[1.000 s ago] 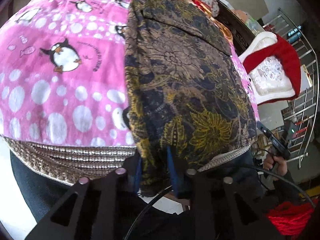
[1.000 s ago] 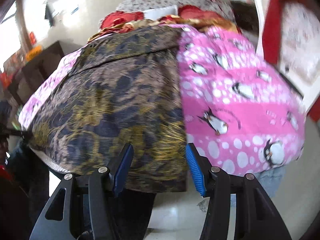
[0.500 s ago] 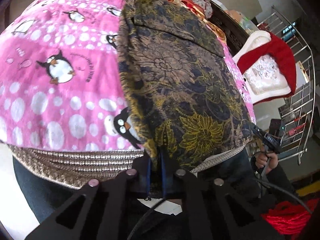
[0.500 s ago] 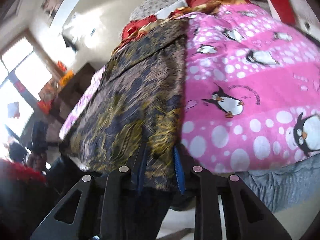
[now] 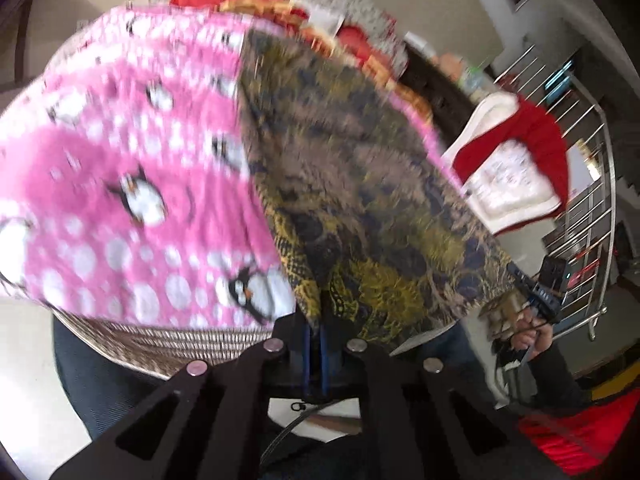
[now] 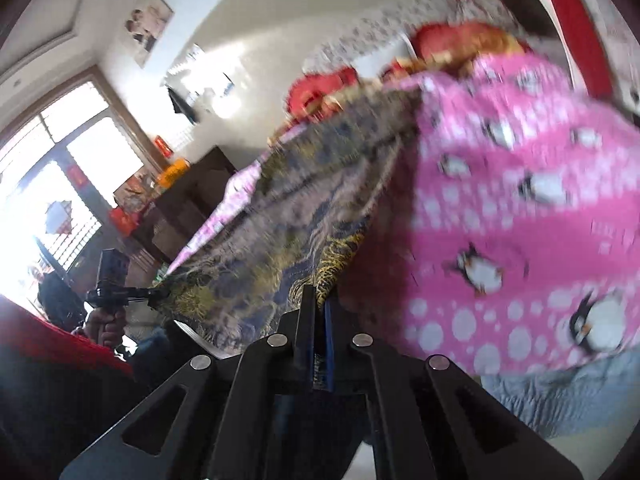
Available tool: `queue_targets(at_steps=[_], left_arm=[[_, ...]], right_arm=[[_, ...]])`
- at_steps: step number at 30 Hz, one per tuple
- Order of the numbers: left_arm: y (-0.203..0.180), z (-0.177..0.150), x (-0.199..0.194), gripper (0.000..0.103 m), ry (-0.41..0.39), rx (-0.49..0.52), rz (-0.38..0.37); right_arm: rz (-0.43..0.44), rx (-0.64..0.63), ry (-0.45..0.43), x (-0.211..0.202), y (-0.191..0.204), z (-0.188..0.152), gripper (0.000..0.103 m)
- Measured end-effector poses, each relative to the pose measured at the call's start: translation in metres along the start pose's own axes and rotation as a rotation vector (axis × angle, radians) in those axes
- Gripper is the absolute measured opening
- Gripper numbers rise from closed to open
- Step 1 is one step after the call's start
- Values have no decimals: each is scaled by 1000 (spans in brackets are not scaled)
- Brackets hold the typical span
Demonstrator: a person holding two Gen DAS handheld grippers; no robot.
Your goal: Fold small clothes
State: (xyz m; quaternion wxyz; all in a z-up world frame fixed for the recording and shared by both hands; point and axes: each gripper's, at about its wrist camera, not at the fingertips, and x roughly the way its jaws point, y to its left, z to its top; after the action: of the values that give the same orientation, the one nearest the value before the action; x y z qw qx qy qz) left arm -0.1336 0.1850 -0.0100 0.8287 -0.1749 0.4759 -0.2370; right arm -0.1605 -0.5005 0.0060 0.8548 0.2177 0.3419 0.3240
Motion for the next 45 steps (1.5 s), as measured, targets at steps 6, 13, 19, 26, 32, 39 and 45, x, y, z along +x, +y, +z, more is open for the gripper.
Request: queue_targets(at_steps=[6,13,19,26,32,39,45], left_arm=[[-7,12,-80,2,-179,33,-52],[-41,12,-141,3,-251,161,-170],[-36,52,-107,3,-241,136,-117],[27,141,6,3,-162,-29,82],[65,207,78,3,-109,-43,186],[71,246,128,5,-42,7,294],[83,240,163,12,54,36,376]], right_arm=[[42,-125,-58,-36,48,33,17],[118,-164,-148,-64,69,59,17],[61,-142,-141,-38,51,86,17],[-223,-81,-41,87,0,137,17],[-375,-40,41,173,-41,176,17],[-448,-11,107,221,-71,207,18],[-410,126,208,244,-105,198,26]])
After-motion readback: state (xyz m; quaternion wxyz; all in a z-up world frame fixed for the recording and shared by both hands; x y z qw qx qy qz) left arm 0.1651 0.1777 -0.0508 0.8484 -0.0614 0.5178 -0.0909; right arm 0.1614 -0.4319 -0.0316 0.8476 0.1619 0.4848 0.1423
